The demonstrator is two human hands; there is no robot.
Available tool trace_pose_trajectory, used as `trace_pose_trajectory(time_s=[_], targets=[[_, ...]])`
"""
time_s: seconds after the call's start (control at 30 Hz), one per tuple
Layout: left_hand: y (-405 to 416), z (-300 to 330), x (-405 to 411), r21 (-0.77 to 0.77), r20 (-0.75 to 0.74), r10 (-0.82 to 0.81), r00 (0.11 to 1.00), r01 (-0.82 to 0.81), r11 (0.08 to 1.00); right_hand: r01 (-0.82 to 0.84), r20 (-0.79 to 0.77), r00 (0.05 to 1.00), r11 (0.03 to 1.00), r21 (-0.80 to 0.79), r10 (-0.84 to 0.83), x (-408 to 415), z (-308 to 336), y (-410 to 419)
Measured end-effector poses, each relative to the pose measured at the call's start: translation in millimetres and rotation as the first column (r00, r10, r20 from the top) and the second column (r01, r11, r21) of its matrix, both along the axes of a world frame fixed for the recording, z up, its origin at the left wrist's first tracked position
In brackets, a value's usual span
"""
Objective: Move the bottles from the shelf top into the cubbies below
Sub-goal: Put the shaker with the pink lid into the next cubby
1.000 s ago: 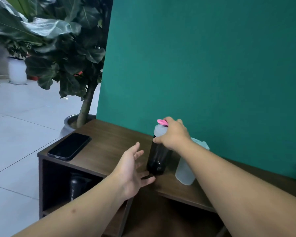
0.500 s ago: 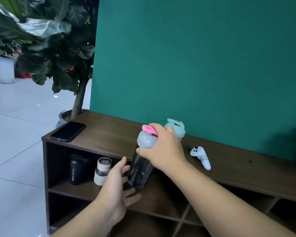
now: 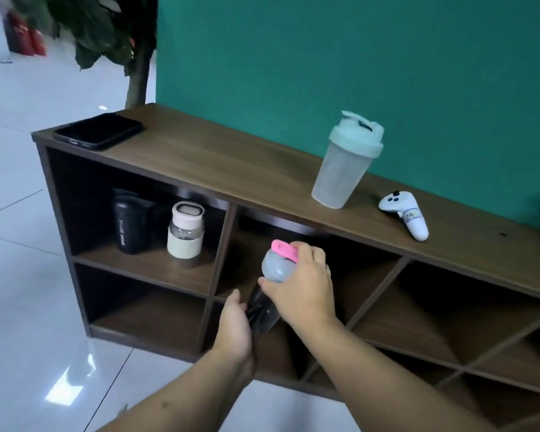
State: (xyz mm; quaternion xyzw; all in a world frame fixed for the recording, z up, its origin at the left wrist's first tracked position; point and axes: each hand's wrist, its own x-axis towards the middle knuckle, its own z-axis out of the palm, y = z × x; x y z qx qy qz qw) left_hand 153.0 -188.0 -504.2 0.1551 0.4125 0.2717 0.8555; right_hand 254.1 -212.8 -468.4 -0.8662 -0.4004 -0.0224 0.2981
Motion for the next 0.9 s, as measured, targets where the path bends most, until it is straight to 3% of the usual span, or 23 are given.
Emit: trace_pose_trajectory(time_s=[0.17,0.4,0.63,0.9], targets=[[49,-42,41,-0.014,0.041,-0.049,0.998,0.050,0.999,0.055,-0.005,0.998,0.998,0.006,-0.055,33,-24,35],[97,-64,71,-0.086,0.087,0.017,0.996,-0.009,0.996,0.106,-0.047,0.993,0.994,0.005,-0.106,63,-36,86],[100,-59,82,-0.098,0.142,0.065,0.988,-0.052,0.994,0.077,-0.055,0.995,0.991,-0.108,-0.083,69,-32,112],[91,-52,79,-0.080,0.160,0.065,0.985,-0.053,0.995,0.051,-0.058,0.997,0.997,-0.065,-0.055,65,-36,106]])
